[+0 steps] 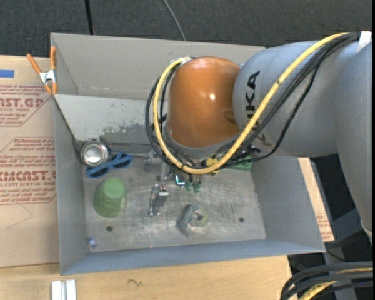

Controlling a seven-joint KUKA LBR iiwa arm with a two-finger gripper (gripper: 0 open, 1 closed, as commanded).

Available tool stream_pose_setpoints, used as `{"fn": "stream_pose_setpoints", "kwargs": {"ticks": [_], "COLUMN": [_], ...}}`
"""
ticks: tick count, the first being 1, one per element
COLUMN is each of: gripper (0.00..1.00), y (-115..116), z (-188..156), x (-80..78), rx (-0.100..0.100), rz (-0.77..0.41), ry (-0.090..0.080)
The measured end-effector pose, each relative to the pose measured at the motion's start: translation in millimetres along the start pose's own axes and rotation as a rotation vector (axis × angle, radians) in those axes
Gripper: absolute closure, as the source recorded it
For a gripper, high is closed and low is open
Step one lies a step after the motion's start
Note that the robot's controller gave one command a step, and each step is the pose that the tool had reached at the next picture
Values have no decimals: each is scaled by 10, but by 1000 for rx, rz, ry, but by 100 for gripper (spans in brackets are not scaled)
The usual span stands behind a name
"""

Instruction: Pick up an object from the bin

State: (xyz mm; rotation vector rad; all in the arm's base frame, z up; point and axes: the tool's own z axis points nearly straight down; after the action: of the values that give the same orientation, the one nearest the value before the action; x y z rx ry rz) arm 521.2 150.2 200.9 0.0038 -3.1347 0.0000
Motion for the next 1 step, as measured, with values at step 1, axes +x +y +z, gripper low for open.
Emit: {"fn": "stream_pose_setpoints", "kwargs": {"ticks": [1], "gripper": [0], "y": [189], "z": [1224], "x": [-118], "rx": [0], "rz": [-2], "ry": [0]}}
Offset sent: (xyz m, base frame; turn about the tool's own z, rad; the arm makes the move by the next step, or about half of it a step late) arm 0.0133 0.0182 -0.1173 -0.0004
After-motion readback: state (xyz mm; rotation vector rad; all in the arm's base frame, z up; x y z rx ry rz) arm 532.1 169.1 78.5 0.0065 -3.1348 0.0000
